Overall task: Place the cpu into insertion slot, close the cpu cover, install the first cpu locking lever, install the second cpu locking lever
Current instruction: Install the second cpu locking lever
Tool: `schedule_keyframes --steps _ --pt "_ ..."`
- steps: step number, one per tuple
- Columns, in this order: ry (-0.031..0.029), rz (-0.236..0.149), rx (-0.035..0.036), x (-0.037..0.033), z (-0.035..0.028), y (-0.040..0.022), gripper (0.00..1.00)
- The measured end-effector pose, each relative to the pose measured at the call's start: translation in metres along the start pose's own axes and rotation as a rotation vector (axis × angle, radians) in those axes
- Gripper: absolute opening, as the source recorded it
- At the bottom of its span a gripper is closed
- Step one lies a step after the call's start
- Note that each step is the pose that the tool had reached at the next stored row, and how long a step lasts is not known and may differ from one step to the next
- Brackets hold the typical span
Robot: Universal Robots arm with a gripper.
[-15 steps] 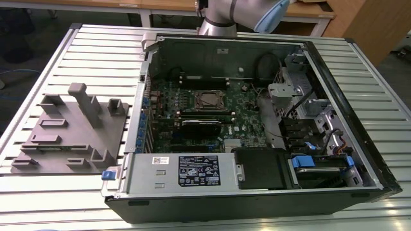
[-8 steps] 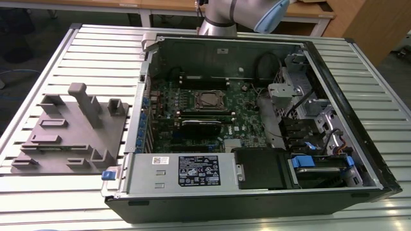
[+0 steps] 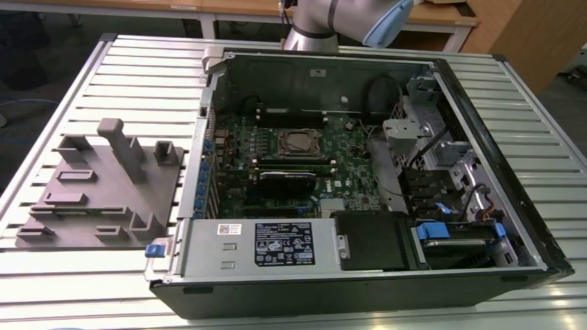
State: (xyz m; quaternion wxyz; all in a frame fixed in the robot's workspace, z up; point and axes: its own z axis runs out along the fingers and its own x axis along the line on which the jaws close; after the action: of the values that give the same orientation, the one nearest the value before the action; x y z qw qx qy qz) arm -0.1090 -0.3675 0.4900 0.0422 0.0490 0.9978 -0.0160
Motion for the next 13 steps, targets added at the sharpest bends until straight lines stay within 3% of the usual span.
schedule_keyframes --steps 7,13 --pt "-0.0001 0.000 -0.0004 0.0000 0.0006 0.0000 0.10" --pt "0.0001 0.000 -0.0002 0.0005 0.0061 0.0002 0.10"
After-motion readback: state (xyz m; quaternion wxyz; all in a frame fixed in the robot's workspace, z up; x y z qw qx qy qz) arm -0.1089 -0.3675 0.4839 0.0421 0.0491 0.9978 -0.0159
